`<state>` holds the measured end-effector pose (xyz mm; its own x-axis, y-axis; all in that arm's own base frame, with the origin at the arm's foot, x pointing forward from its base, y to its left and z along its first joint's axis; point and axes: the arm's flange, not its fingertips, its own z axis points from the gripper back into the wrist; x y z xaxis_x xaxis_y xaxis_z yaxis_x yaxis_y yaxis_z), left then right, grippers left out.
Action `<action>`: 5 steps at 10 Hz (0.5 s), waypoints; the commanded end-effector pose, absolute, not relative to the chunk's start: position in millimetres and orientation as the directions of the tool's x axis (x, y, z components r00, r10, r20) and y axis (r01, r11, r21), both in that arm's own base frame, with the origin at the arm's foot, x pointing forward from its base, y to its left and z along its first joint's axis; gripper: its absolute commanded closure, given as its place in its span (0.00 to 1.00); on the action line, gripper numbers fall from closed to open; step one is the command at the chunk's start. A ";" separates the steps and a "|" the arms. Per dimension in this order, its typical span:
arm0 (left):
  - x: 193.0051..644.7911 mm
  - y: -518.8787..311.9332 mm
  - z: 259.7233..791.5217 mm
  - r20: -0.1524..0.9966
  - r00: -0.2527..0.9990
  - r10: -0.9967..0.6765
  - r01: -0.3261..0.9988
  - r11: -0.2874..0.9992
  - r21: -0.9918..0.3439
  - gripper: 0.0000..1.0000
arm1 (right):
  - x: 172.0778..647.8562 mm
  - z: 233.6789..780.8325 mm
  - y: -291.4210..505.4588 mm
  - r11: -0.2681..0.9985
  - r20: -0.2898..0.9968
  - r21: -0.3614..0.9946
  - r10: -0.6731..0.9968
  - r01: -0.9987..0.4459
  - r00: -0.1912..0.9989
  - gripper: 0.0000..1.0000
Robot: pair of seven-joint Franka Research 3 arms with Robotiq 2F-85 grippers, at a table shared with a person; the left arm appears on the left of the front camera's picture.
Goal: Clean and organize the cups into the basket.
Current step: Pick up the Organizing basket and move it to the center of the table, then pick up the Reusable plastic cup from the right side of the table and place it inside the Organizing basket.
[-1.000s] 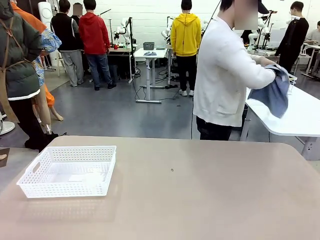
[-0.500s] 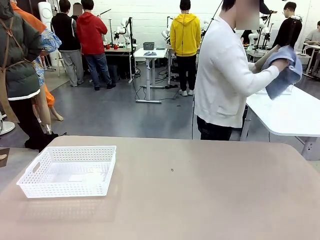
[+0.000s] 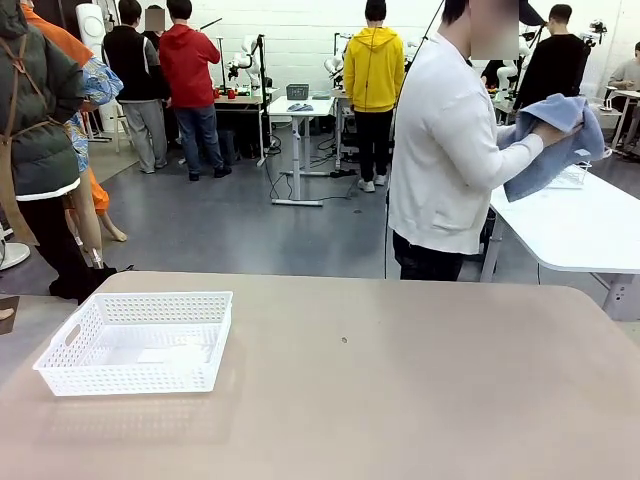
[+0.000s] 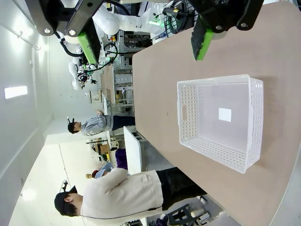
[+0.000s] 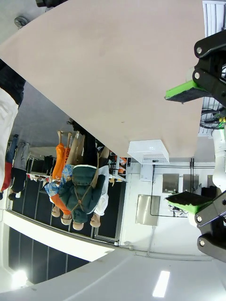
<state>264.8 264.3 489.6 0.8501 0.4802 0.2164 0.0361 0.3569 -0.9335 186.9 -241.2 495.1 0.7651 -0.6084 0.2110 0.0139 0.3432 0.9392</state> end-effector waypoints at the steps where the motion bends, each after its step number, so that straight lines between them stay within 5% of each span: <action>1: 263.2 266.4 490.6 0.225 0.846 0.484 0.048 0.351 -0.935 0.00 | 190.0 493.9 -240.9 0.332 0.213 0.943 -0.601 -0.002 0.770 0.00; 5: 263.2 266.4 490.6 0.225 0.846 0.484 0.048 0.351 -0.935 0.00 | 190.0 493.9 -240.9 0.332 0.213 0.943 -0.601 -0.002 0.770 0.00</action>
